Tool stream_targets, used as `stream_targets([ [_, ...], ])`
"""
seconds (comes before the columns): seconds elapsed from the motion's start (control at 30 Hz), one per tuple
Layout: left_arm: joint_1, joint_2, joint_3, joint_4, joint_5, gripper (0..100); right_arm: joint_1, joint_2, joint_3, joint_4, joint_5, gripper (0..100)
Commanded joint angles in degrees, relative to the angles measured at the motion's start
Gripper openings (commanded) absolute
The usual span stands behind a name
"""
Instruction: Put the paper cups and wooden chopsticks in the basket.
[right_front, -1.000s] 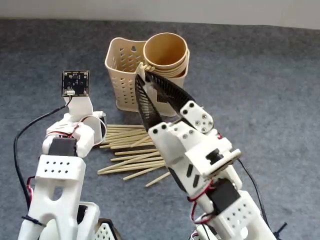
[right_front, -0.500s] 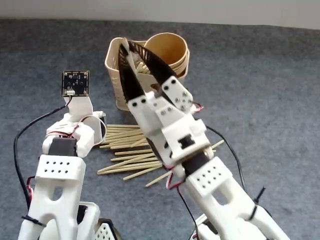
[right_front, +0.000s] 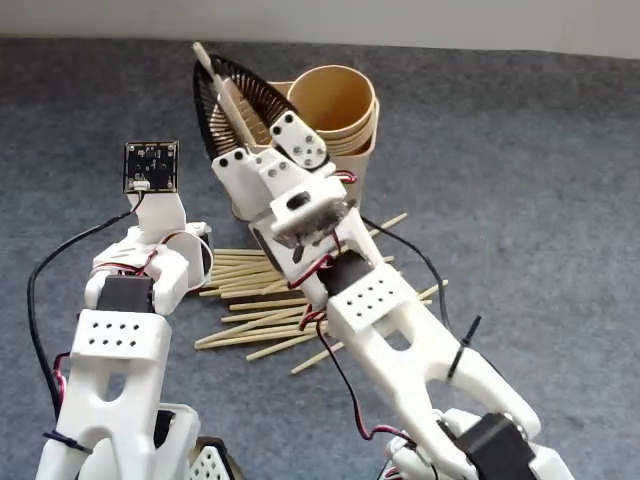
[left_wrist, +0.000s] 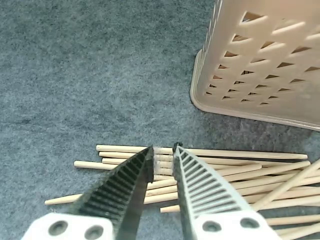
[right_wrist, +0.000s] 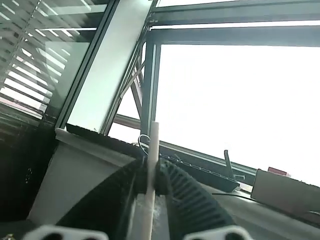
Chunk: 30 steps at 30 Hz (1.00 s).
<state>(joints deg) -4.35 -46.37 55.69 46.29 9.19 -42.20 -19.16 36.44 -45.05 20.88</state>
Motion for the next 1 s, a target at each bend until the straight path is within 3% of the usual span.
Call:
stream_targets([
  [0.0,-0.31,-1.54,-0.66,-0.97,0.09,8,-0.04,1.45,-2.95,-1.01,0.79,0.8],
  [0.17,-0.31,-1.54,-0.66,-0.97,0.09,8,-0.04,1.71,-3.03,4.0,0.7,9.8],
  [0.43,-0.31,-1.54,-0.66,-0.97,0.09,8,-0.04,-5.05,-3.03,15.69,0.44,9.9],
  [0.63,-0.31,-1.54,-0.66,-0.97,0.09,8,0.04,-14.2,-2.77,30.99,0.35,9.8],
  [0.8,-0.31,-1.54,-0.66,-0.97,0.09,8,0.13,-23.08,-0.04,42.51,-8.53,9.8],
  [0.97,-0.31,-1.54,-0.66,-0.97,0.09,8,4.62,-28.62,0.84,53.41,-12.66,9.8],
])
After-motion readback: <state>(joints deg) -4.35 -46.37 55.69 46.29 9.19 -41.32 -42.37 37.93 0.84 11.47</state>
